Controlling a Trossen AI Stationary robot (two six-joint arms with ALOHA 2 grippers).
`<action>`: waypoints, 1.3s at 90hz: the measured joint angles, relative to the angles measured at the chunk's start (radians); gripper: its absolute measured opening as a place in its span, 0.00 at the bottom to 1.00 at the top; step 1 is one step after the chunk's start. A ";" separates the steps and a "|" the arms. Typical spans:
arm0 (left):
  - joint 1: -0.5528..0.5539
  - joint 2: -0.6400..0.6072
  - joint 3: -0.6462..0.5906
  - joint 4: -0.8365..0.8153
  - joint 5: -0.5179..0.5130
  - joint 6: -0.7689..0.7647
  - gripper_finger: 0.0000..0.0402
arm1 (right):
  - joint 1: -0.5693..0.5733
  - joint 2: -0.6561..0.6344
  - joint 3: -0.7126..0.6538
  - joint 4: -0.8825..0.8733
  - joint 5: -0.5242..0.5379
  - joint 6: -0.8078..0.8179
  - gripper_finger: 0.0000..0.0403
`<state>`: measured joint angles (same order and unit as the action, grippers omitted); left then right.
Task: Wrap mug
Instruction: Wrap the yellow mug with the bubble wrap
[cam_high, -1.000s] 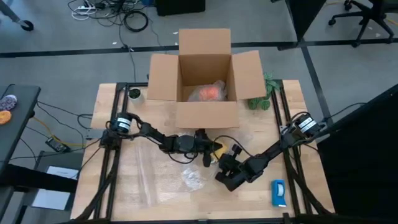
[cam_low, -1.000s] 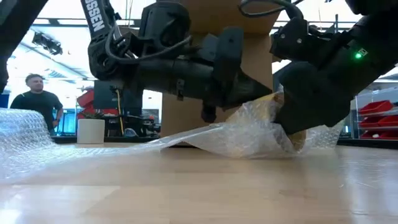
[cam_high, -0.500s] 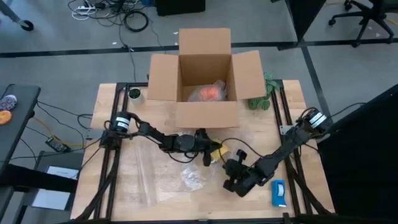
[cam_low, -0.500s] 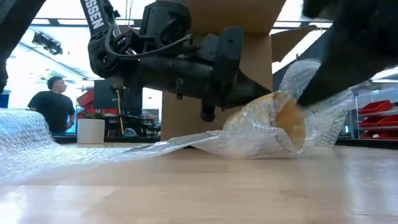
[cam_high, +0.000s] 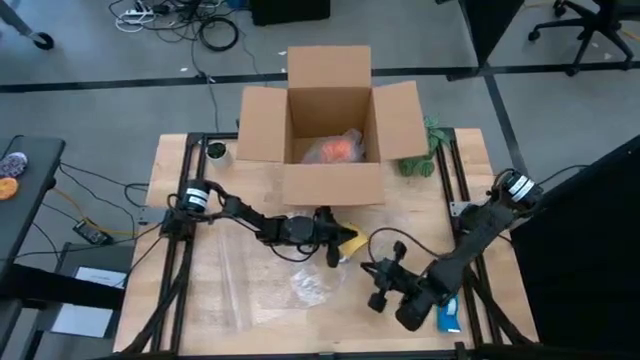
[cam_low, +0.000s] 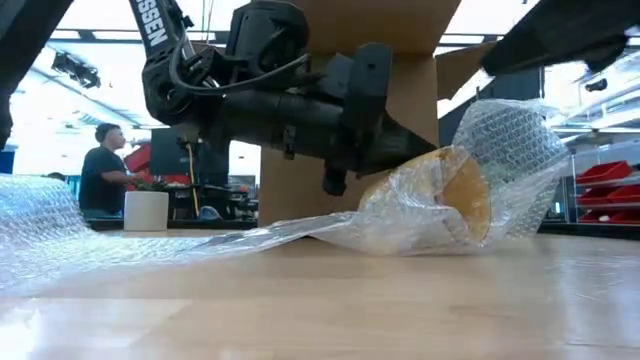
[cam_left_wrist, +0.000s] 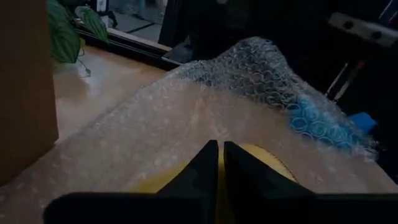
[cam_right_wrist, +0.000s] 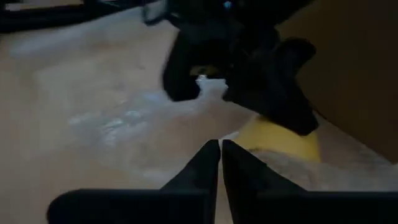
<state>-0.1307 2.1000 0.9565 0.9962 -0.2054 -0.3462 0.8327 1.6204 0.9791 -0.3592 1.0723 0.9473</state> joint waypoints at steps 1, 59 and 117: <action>0.000 0.000 0.000 0.000 0.000 0.000 0.03 | 0.005 -0.005 0.000 -0.014 -0.001 0.008 0.00; 0.000 0.001 -0.001 0.014 -0.007 0.000 0.03 | -0.155 0.064 -0.006 -0.139 -0.212 0.102 0.00; 0.000 0.002 -0.002 0.014 -0.013 0.001 0.03 | -0.266 0.265 -0.006 0.051 -0.080 0.000 0.00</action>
<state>-0.1303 2.1017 0.9546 1.0103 -0.2180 -0.3454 0.5664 1.8857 0.9726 -0.3086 0.9928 0.9474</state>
